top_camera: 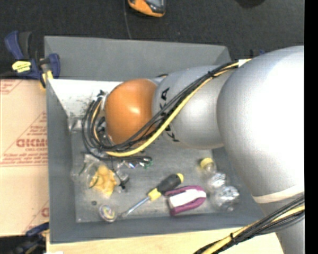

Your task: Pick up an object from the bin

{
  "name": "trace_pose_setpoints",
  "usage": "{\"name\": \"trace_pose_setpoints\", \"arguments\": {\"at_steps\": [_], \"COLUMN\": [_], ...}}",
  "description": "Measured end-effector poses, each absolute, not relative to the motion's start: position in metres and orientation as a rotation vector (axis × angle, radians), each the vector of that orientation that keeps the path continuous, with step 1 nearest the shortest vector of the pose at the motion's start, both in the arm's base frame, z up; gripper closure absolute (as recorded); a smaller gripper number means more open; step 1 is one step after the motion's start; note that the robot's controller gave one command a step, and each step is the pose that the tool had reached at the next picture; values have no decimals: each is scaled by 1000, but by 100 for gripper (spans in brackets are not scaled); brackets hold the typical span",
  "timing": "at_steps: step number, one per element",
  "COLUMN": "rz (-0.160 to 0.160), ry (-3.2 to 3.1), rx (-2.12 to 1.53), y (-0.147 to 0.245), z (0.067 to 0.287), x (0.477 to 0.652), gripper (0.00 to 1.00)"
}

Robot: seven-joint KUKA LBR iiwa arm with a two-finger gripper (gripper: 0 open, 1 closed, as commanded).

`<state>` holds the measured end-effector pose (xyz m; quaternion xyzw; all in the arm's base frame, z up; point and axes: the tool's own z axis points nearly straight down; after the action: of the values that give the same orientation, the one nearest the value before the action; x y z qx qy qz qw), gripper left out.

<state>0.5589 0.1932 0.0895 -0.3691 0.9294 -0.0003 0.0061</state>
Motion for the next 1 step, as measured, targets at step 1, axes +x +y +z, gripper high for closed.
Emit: {"name": "trace_pose_setpoints", "arguments": {"at_steps": [1], "rz": [7], "ry": [2834], "rx": [-1288], "y": [185], "z": [77], "x": [554], "gripper": [100]}}
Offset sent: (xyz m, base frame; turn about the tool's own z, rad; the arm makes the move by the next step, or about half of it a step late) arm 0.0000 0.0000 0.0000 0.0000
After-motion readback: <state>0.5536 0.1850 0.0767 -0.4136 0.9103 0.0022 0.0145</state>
